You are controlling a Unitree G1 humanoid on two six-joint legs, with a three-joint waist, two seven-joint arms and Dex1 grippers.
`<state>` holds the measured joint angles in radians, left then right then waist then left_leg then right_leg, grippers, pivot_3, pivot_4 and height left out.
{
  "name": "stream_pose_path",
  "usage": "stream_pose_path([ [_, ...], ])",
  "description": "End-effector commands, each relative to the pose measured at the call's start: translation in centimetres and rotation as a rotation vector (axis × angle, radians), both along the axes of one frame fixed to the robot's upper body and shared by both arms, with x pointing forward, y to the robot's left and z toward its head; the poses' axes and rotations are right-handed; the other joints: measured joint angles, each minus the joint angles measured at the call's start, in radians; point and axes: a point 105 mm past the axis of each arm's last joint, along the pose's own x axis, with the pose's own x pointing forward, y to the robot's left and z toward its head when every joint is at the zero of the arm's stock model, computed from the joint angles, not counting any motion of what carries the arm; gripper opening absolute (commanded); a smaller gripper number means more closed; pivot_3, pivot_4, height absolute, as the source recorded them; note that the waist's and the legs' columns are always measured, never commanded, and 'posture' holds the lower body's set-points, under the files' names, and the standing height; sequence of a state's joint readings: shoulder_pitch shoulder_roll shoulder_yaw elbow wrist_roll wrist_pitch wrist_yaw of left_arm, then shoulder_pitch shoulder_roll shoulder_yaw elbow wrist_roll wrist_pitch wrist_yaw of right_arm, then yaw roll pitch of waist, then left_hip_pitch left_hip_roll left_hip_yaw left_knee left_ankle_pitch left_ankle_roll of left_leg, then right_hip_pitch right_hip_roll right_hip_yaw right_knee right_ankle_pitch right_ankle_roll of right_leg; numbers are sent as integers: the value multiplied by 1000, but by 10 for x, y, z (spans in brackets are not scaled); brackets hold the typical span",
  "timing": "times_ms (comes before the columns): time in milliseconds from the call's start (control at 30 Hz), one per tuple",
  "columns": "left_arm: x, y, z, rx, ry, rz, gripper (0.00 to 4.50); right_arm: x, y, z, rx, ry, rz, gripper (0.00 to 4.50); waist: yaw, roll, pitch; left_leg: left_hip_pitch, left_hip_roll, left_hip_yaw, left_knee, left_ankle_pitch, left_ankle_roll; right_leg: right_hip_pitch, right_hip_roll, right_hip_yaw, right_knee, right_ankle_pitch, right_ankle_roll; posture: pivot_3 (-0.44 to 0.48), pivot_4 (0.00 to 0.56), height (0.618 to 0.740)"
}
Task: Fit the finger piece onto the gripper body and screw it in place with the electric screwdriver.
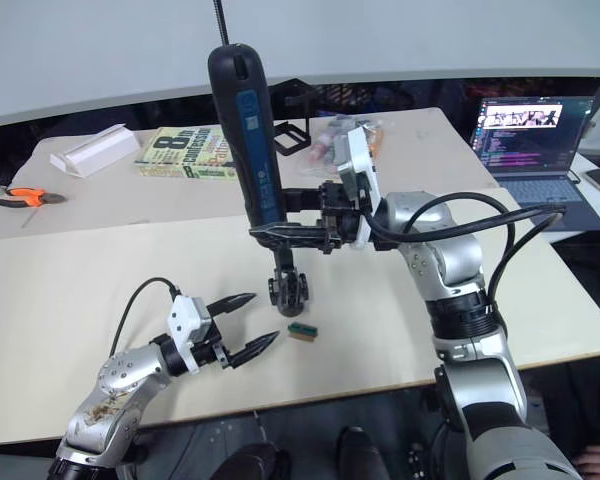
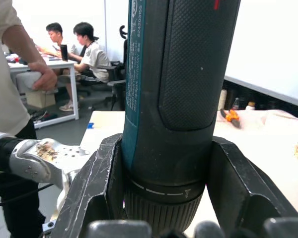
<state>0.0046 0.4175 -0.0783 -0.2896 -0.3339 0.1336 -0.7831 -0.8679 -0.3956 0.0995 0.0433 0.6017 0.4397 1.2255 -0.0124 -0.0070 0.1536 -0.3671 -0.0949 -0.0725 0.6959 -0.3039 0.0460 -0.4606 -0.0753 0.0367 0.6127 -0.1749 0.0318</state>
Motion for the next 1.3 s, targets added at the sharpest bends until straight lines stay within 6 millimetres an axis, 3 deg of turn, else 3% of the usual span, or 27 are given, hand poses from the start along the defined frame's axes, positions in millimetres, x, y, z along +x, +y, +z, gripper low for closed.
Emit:
stream_pose_path([
  [33,2,-1,7,-4,-25,4,4500,-6,0,14,42,-72,20,1931,0,0,0,0,0,0,0,0,0,0,0,0,0,0,0,0,150,740],
  [800,1,0,10,-3,-24,6,4500,-5,2,2,2,-71,10,1931,0,0,0,0,0,0,0,0,0,0,0,0,0,0,0,0,150,740],
  [1300,1,0,7,0,-19,1,4500,-7,1,6,20,-56,19,1931,0,0,0,0,0,0,0,0,0,0,0,0,0,0,0,0,150,740],
])
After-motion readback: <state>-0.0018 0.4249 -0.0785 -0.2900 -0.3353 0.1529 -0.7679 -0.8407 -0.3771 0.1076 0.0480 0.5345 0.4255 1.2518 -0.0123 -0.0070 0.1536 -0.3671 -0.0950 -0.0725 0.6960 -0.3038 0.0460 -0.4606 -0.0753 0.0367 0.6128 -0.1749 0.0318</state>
